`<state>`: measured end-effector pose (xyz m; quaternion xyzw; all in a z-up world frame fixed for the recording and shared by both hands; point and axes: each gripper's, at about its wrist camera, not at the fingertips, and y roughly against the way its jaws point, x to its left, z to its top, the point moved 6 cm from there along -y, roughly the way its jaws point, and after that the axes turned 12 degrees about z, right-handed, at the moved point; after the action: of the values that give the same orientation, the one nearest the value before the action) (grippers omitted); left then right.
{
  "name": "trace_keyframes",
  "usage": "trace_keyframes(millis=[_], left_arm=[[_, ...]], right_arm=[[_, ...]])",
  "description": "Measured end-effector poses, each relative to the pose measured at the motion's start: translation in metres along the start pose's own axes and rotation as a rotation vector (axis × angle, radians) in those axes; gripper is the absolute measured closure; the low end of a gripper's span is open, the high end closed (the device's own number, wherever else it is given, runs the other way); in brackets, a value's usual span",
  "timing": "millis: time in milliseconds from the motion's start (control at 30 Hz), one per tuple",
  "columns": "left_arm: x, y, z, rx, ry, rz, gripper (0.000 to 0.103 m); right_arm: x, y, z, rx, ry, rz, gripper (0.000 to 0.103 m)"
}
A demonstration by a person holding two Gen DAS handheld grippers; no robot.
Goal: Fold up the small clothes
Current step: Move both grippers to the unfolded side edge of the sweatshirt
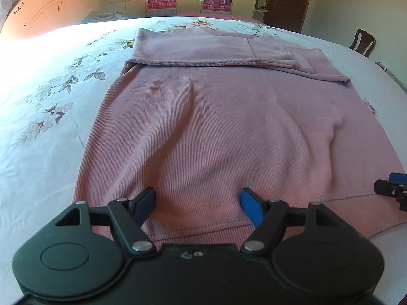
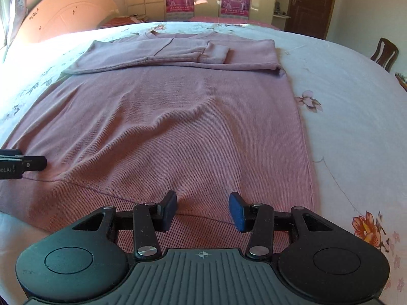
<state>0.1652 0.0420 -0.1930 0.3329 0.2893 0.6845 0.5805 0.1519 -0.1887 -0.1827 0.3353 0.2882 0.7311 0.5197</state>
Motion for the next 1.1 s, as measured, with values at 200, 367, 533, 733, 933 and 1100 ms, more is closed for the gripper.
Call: trace_keyframes(millis=[200, 367, 533, 733, 933, 1100], left_arm=[[0.023, 0.007, -0.012, -0.001, 0.032, 0.021, 0.030], [0.033, 0.008, -0.017, -0.013, 0.049, 0.017, 0.028], [0.042, 0.015, -0.021, -0.013, 0.070, 0.025, 0.030], [0.059, 0.030, -0.019, -0.049, 0.101, 0.054, 0.029], [0.095, 0.032, -0.017, -0.052, 0.176, 0.119, 0.028], [0.114, 0.014, -0.023, 0.019, 0.265, 0.080, 0.039]], right_arm=[[-0.009, 0.008, -0.020, 0.017, 0.011, -0.051, 0.056], [-0.011, 0.011, -0.029, 0.023, 0.037, -0.061, 0.057], [-0.011, 0.019, -0.037, 0.018, 0.032, -0.064, 0.069], [-0.015, 0.039, -0.039, -0.007, 0.000, -0.027, 0.060], [-0.031, 0.059, -0.022, -0.094, -0.043, -0.062, 0.034], [-0.052, 0.053, -0.025, -0.076, -0.098, -0.079, 0.034]])
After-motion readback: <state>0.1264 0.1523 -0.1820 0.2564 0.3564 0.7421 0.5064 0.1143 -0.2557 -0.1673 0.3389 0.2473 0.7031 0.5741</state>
